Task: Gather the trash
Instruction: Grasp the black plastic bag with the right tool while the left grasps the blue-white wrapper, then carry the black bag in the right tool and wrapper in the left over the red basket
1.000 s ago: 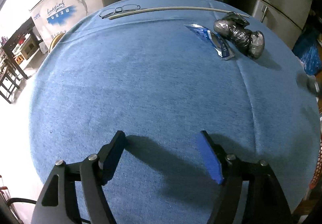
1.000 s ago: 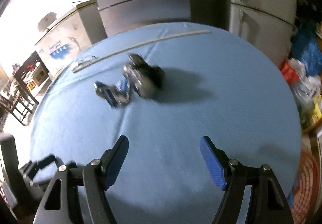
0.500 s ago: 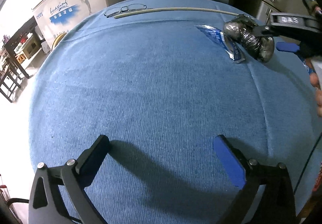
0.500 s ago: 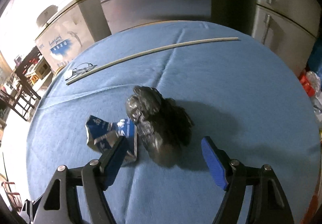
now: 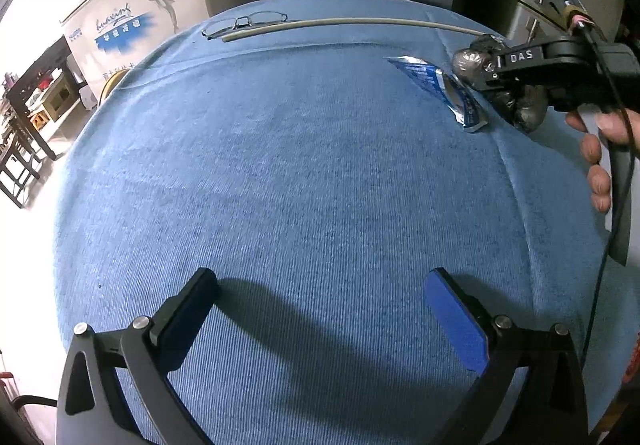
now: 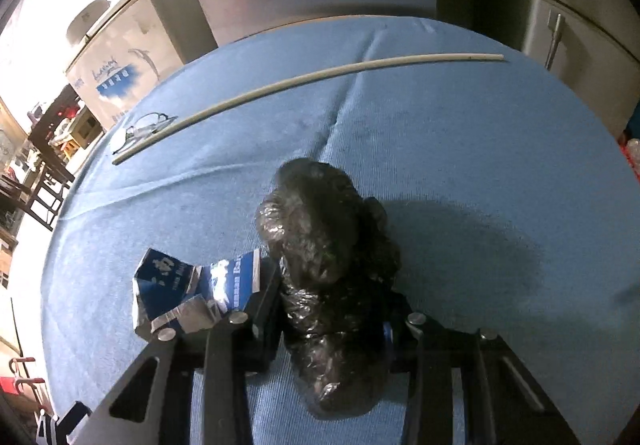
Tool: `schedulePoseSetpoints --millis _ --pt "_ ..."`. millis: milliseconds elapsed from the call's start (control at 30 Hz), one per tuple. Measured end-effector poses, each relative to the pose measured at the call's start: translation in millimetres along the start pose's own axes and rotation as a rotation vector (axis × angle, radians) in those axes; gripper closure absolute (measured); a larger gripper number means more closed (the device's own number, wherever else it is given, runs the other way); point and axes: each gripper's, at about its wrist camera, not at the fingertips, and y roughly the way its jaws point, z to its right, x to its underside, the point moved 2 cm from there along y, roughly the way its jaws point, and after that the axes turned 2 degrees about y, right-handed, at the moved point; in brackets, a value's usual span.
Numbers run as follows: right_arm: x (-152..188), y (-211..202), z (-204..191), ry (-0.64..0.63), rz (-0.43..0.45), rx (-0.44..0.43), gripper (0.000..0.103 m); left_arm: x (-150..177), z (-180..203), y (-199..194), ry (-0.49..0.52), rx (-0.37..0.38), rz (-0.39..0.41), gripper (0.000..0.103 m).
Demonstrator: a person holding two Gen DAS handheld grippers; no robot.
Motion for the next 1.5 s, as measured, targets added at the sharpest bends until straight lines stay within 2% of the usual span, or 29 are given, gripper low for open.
schedulePoseSetpoints --millis 233,567,833,1000,1233,1267,1300,1367,1400,1500 --pt "15.0 -16.5 7.9 -0.003 0.032 0.021 0.063 -15.1 6.0 9.5 0.006 0.004 -0.031 0.000" --pt "40.9 -37.8 36.2 0.035 0.058 0.040 0.063 -47.5 29.2 8.1 0.034 0.025 0.015 0.000" --pt "56.0 -54.5 54.9 0.077 0.087 0.022 0.063 -81.1 54.1 13.1 0.030 0.065 0.048 0.000" --pt "69.9 -69.5 70.5 0.115 0.101 0.016 0.063 -112.5 71.1 30.1 0.002 0.093 0.044 0.000" --pt "89.3 -87.9 89.4 0.164 0.108 0.013 0.063 -139.6 87.1 61.3 -0.003 0.082 0.013 0.000" --pt "90.5 -89.3 90.3 0.167 0.108 0.012 0.063 -140.5 88.0 64.3 -0.001 0.093 0.010 0.008" --pt "92.2 -90.9 90.9 0.170 0.109 0.011 0.063 -139.8 87.6 66.6 0.000 0.115 0.001 0.042" --pt "93.3 -92.4 89.9 0.172 0.110 0.008 0.063 -139.1 87.0 63.5 0.013 0.114 0.004 0.060" --pt "93.9 -92.9 89.1 0.172 0.111 0.006 0.063 -138.4 85.4 62.7 0.001 0.163 -0.012 0.066" --pt "98.8 -96.6 86.5 0.175 0.115 -0.003 0.063 -133.8 80.3 51.5 0.010 0.170 0.001 0.073"
